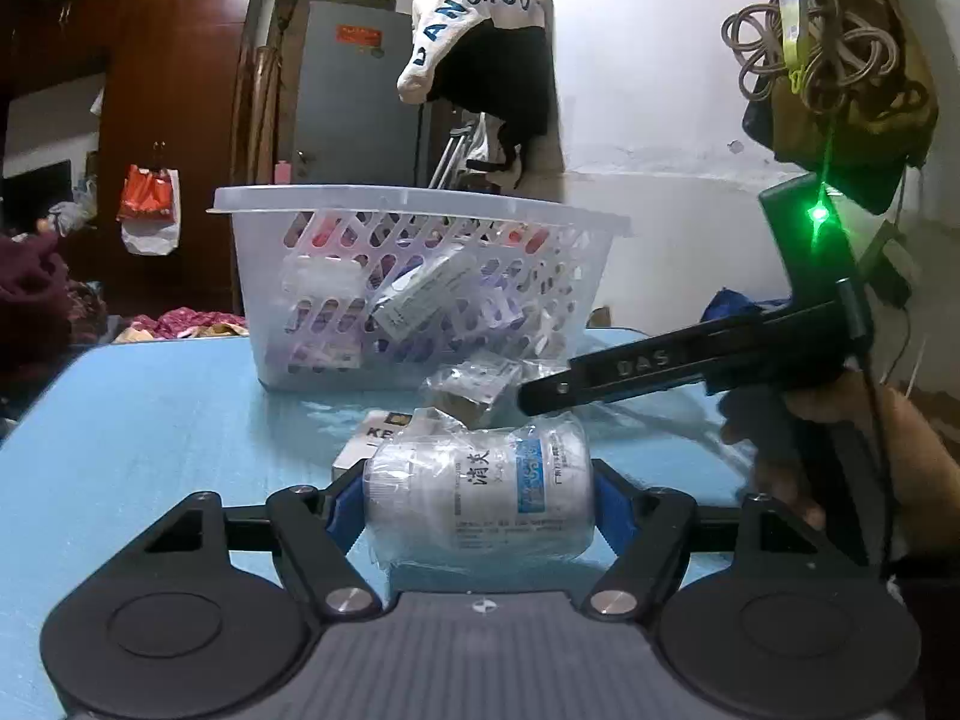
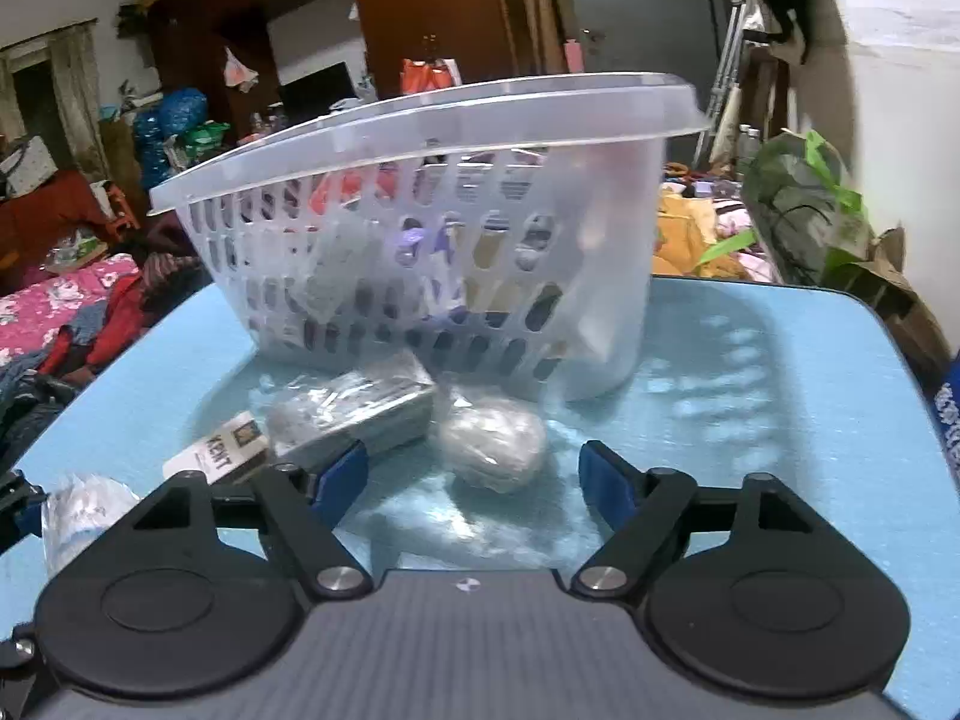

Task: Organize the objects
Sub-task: 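Drop white bottle into basket with left gripper while right drops wrapped white item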

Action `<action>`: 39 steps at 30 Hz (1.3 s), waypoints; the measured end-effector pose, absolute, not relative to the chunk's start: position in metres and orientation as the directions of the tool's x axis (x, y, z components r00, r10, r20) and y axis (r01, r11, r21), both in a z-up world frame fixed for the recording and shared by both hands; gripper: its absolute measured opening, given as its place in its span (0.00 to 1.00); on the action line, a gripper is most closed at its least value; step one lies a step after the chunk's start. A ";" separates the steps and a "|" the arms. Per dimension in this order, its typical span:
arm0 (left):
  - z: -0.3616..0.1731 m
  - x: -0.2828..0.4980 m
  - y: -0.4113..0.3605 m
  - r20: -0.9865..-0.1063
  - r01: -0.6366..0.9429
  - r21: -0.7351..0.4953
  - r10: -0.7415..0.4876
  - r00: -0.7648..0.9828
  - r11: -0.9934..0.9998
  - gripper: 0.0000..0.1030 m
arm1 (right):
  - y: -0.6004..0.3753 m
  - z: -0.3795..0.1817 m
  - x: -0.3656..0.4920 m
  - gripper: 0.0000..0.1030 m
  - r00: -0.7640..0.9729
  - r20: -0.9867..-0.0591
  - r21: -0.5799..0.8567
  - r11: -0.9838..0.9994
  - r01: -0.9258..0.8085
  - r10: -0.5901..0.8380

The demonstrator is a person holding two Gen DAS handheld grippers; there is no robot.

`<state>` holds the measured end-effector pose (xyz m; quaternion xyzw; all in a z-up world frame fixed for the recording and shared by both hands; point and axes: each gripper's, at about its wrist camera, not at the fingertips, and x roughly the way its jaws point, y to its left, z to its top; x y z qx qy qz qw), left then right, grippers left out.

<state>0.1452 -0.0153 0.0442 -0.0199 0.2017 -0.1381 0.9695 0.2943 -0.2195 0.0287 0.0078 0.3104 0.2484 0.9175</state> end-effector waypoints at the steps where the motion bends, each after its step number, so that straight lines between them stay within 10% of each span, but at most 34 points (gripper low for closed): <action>1: 0.044 0.145 -0.015 -0.383 0.258 -0.097 -0.276 0.882 0.961 0.74 | -0.218 0.029 0.295 0.71 0.684 -0.567 0.168 0.877 -0.450 0.459; 6: 0.044 0.142 -0.017 -0.360 0.251 -0.088 -0.266 0.894 0.964 0.74 | -0.218 0.029 0.291 0.44 0.699 -0.549 0.162 0.879 -0.448 0.458; 39: 0.045 0.124 0.025 -0.116 0.263 -0.233 -0.295 0.948 0.936 0.74 | -0.263 0.060 0.206 0.42 0.842 -0.166 0.190 0.854 -0.484 0.514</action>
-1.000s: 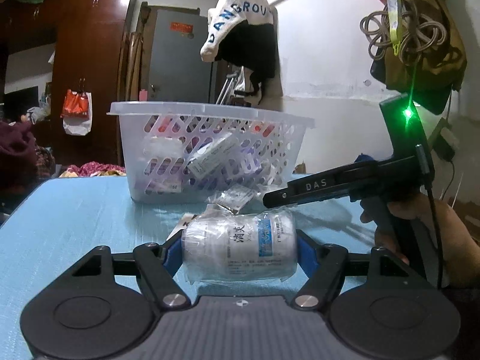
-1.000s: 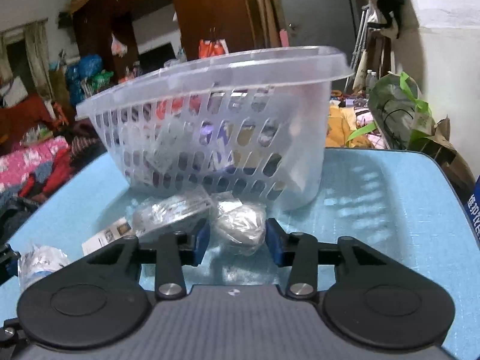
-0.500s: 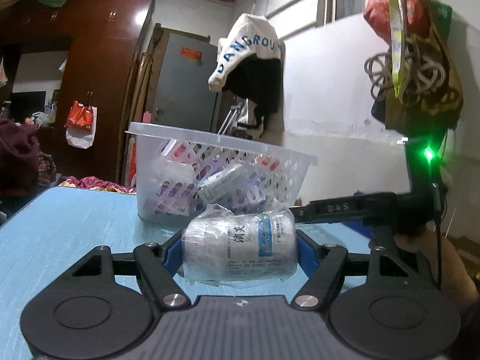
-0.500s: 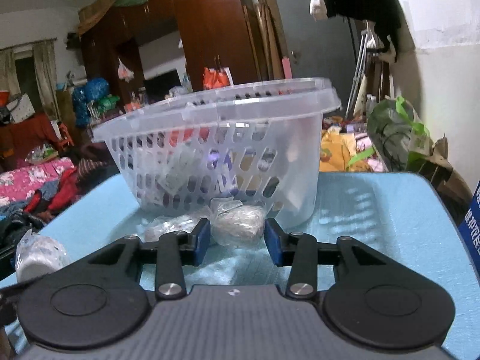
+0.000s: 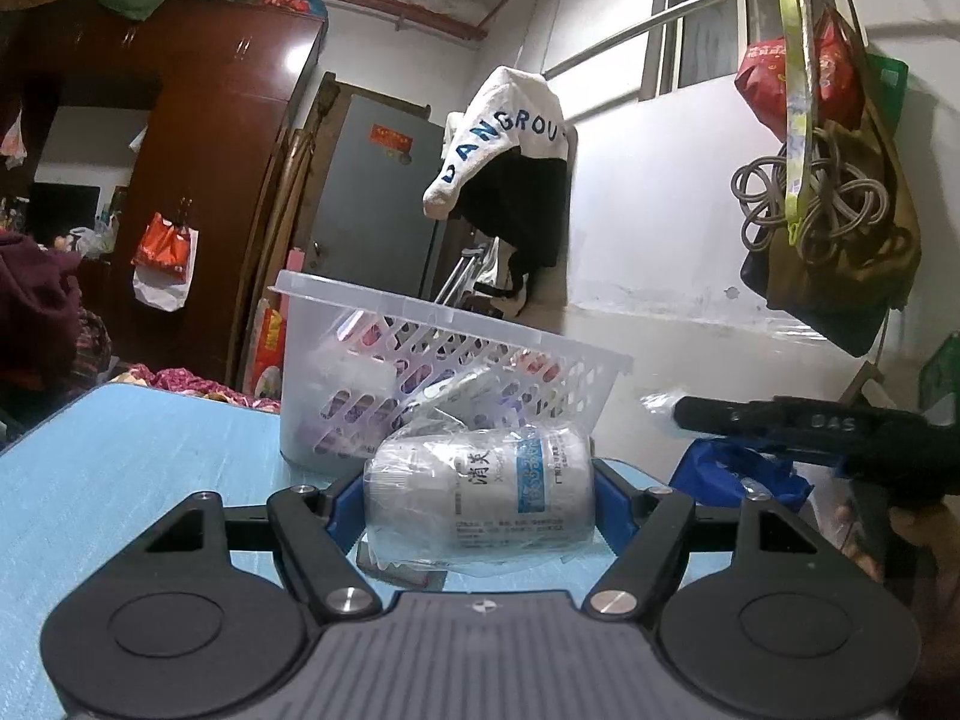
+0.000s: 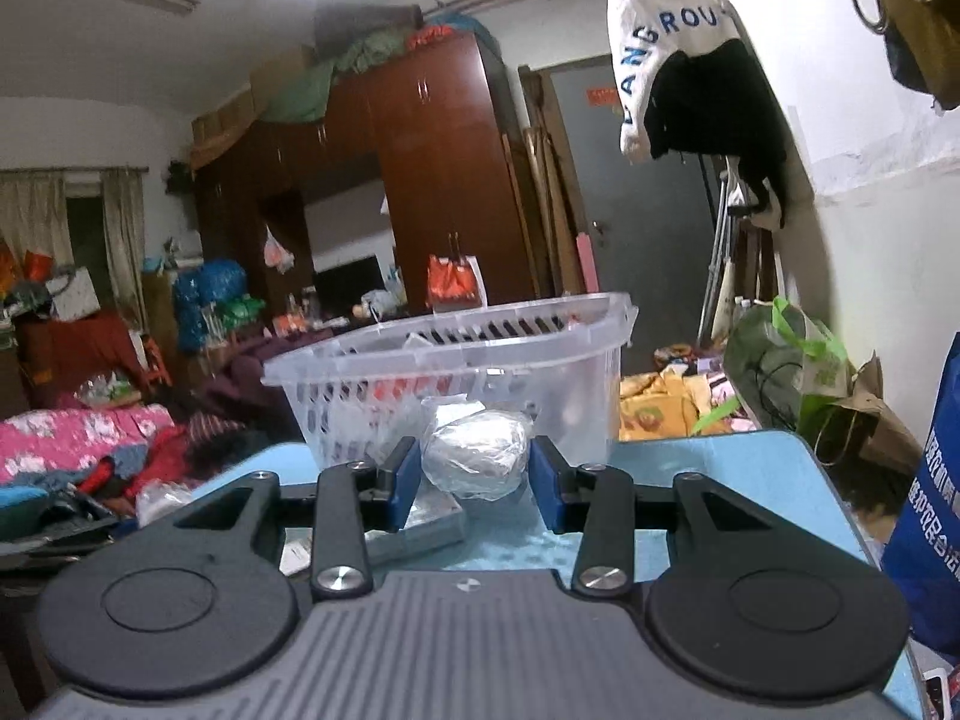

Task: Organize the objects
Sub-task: 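Drop white bottle into basket with left gripper while right drops wrapped white item, then drop KENT pack into basket with left gripper while right drops wrapped medicine box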

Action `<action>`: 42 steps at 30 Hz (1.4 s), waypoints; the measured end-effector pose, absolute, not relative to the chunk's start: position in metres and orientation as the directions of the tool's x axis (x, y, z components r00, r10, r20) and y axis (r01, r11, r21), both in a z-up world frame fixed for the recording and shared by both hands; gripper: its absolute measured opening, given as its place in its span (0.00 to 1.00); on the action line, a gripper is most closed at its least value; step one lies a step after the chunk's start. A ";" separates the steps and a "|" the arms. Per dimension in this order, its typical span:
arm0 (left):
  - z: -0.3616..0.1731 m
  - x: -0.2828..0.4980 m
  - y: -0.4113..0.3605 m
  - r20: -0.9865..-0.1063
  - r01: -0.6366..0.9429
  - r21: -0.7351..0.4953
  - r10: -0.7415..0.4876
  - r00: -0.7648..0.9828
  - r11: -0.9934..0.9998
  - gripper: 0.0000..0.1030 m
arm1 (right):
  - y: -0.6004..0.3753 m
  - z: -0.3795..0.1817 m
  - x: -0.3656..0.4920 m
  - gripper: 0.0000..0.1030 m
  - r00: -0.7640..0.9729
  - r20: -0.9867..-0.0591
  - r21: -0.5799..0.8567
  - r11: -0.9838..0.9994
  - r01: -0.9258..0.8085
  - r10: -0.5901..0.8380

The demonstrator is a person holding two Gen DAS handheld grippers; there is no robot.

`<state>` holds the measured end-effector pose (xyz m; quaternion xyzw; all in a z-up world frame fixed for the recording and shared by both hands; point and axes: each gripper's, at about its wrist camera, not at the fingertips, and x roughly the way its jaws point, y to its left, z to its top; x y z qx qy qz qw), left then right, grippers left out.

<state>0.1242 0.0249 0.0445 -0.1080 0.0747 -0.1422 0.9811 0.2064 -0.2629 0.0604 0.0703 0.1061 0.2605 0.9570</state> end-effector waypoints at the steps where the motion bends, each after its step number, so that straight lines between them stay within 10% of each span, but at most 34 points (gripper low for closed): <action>1: 0.047 0.124 0.026 -0.107 0.269 -0.235 -0.300 0.948 0.934 0.74 | -0.263 0.063 0.204 0.42 0.840 -0.154 0.193 0.850 -0.490 0.519; 11: 0.170 0.235 0.011 -0.169 0.202 -0.151 -0.226 0.959 0.968 0.74 | -0.213 0.135 0.271 0.42 0.862 -0.105 0.007 0.867 -0.498 0.496; 13: 0.170 0.264 0.015 -0.219 0.207 -0.166 -0.241 0.946 0.964 0.86 | -0.204 0.138 0.303 0.45 0.867 -0.135 0.016 0.876 -0.482 0.480; 17: 0.154 0.299 0.020 -0.354 0.130 -0.170 -0.184 0.917 0.977 0.96 | -0.191 0.134 0.326 1.00 0.905 -0.168 -0.010 0.917 -0.398 0.391; 24: 0.140 0.220 0.027 -0.254 0.164 -0.051 -0.171 0.952 0.985 0.97 | -0.216 0.125 0.286 1.00 0.886 -0.192 0.065 0.906 -0.418 0.422; 29: 0.094 0.208 0.006 -0.459 0.218 0.052 -0.171 0.872 0.975 0.96 | -0.221 0.096 0.271 1.00 0.818 -0.318 0.090 0.874 -0.477 0.479; 35: 0.060 0.225 0.006 -0.570 0.229 -0.006 -0.192 0.799 0.973 0.78 | -0.201 0.067 0.276 1.00 0.770 -0.429 0.055 0.865 -0.499 0.472; 39: 0.055 0.230 0.006 -0.594 0.237 -0.018 -0.201 0.779 0.971 0.40 | -0.198 0.061 0.279 1.00 0.762 -0.435 0.089 0.865 -0.494 0.480; 42: 0.055 0.227 0.013 -0.587 0.234 -0.027 -0.205 0.783 0.972 0.39 | -0.196 0.059 0.284 1.00 0.755 -0.448 0.115 0.868 -0.483 0.479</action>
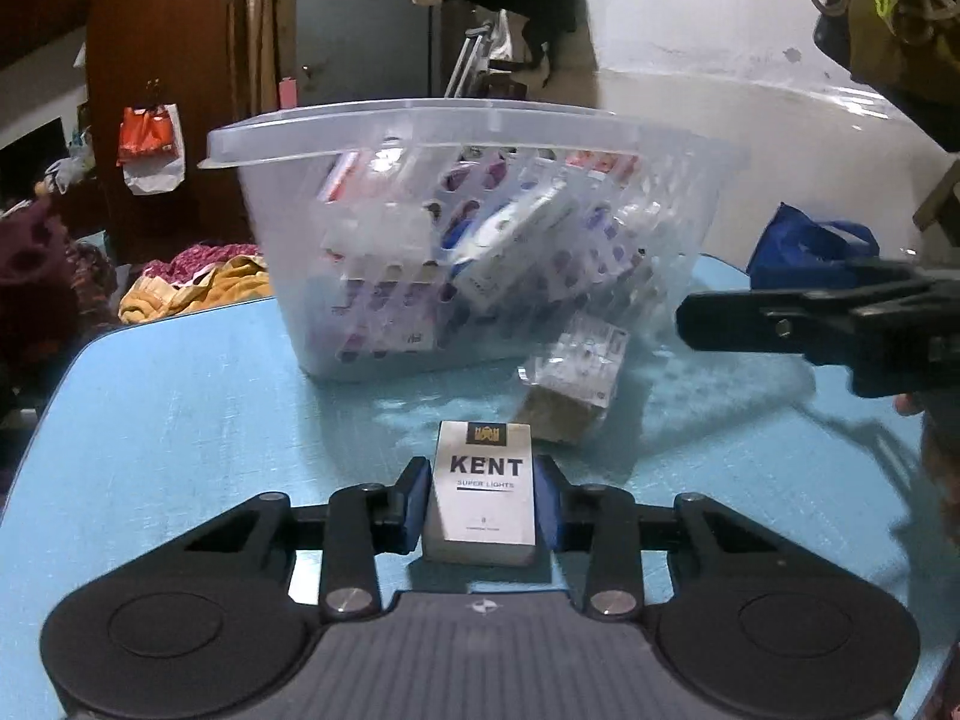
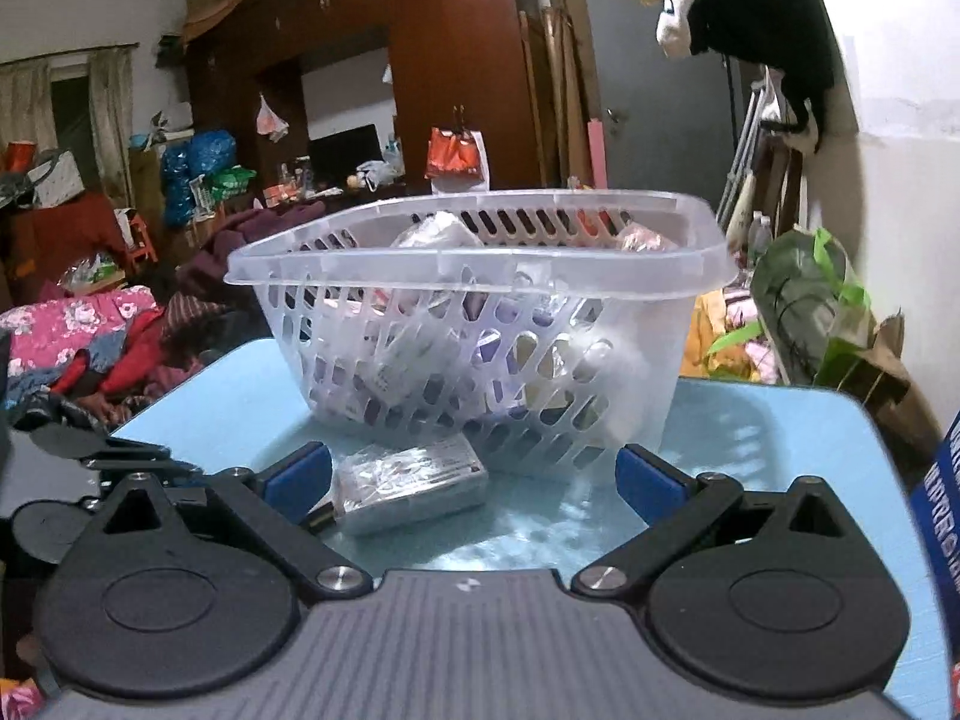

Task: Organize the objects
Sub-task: 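Drop KENT pack into basket with left gripper while right drops wrapped medicine box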

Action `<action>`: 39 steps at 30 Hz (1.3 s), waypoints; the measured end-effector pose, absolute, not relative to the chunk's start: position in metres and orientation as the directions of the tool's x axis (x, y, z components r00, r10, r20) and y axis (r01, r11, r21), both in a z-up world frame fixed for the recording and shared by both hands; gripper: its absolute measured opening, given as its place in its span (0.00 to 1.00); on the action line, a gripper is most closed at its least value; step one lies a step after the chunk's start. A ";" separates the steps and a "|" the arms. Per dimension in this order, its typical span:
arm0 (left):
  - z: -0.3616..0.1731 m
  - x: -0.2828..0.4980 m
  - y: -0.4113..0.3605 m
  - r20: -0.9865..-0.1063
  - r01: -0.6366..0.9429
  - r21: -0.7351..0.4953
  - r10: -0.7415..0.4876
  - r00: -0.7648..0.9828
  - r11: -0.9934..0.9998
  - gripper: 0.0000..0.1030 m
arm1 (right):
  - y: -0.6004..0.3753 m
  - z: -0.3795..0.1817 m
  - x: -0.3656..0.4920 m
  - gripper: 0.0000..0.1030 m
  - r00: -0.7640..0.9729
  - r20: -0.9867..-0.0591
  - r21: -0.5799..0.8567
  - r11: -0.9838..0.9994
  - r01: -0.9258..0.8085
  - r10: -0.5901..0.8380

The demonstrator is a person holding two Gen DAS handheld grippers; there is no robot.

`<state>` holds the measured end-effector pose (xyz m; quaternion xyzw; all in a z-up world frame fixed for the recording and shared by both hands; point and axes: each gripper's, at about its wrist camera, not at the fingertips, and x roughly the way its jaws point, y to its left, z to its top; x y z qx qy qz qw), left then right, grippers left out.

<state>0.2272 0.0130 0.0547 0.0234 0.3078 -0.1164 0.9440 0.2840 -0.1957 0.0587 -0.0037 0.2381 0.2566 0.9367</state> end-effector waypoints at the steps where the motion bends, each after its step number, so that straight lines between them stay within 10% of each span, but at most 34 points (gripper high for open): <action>1: 0.056 0.223 0.018 -0.579 0.227 -0.033 -0.204 0.790 0.973 0.39 | -0.196 0.056 0.284 1.00 0.750 -0.455 0.120 0.867 -0.483 0.480; 13: 0.058 0.224 0.051 -0.555 0.182 -0.120 -0.218 0.802 0.976 0.39 | -0.161 0.026 0.303 1.00 0.632 -0.583 0.125 0.826 -0.550 0.510; 18: 0.056 0.225 0.057 -0.554 0.183 -0.149 -0.235 0.799 0.972 0.39 | -0.166 0.026 0.299 0.79 0.624 -0.573 0.135 0.812 -0.568 0.532; 28: 0.057 0.221 0.063 -0.520 0.195 -0.184 -0.264 0.813 0.963 0.39 | -0.180 0.037 0.274 0.79 0.662 -0.488 0.129 0.797 -0.590 0.569; 39: 0.072 0.179 0.090 -0.249 0.232 -0.317 -0.316 0.915 0.920 0.39 | -0.226 0.060 0.227 0.79 0.758 -0.235 0.155 0.793 -0.589 0.609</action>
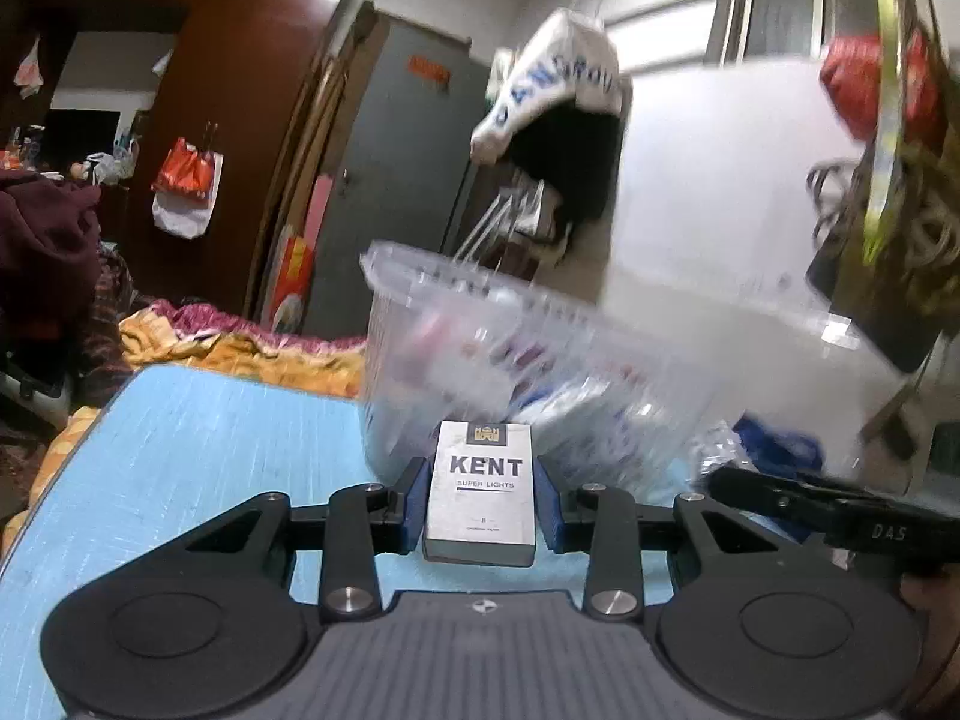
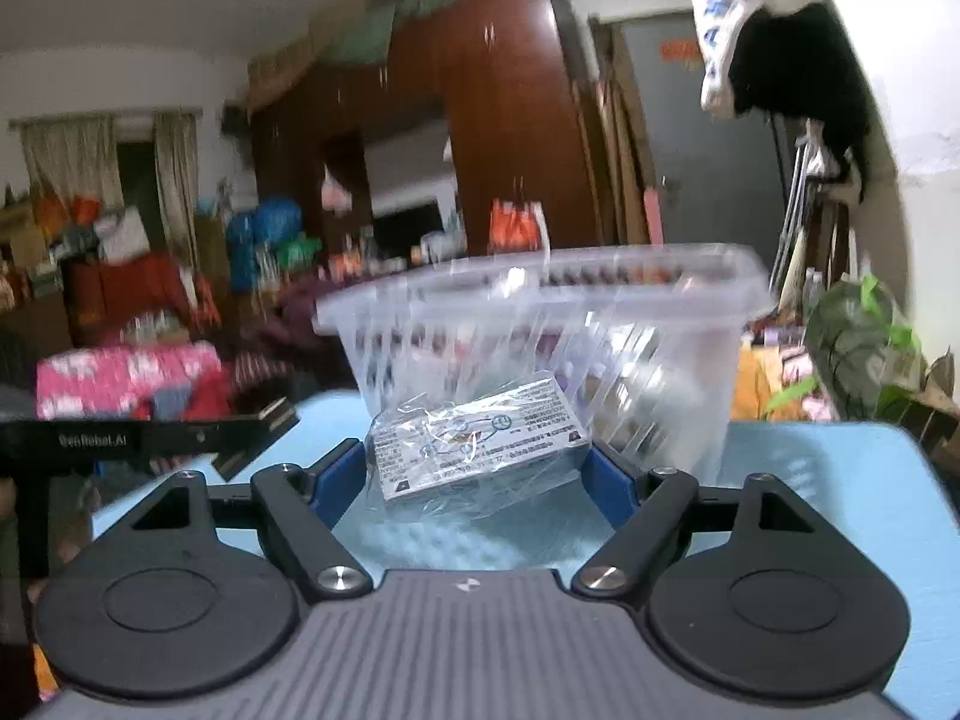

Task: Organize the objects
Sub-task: 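Drop KENT pack into basket with left gripper while right drops wrapped medicine box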

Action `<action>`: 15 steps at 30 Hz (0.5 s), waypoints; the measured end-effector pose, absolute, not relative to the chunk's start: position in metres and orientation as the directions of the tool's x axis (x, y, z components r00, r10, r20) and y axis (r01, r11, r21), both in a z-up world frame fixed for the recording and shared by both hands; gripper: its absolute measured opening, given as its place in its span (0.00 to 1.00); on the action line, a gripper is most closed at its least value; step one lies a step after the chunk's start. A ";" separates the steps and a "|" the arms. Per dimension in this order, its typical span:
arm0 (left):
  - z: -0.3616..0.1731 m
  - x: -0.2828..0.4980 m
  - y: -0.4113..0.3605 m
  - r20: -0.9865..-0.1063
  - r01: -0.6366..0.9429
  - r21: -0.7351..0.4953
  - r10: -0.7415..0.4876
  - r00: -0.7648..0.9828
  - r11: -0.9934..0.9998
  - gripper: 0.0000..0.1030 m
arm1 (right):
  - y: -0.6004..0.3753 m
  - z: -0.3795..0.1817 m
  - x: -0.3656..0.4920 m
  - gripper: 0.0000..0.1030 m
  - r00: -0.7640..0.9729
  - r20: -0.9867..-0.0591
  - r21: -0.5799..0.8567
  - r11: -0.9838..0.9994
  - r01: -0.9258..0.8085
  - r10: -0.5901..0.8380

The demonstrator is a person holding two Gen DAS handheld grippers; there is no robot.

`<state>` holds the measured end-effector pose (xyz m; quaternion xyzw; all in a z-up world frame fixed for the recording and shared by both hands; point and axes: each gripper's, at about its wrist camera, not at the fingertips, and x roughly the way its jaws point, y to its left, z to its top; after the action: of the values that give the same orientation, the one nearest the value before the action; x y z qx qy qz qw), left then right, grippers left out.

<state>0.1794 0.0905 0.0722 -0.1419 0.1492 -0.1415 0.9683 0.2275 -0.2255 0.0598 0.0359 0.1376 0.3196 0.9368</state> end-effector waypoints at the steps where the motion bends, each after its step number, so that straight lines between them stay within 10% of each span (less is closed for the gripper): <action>1: 0.077 0.174 0.091 -0.219 0.240 -0.326 -0.320 0.922 0.914 0.39 | -0.230 0.067 0.223 0.79 0.764 -0.203 0.158 0.791 -0.591 0.612; 7: 0.136 0.175 0.089 -0.102 0.243 -0.317 -0.288 0.952 0.917 0.39 | -0.223 0.136 0.226 0.79 0.825 -0.058 0.076 0.827 -0.558 0.562; 15: 0.178 0.269 0.054 -0.210 0.159 -0.286 -0.223 0.952 0.945 0.39 | -0.180 0.157 0.307 0.79 0.859 -0.176 -0.070 0.864 -0.499 0.481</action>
<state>0.2687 0.0541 0.1784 -0.1342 0.1206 -0.0976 0.9787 0.3068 -0.1800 0.1575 -0.0567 0.0765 0.2545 0.9624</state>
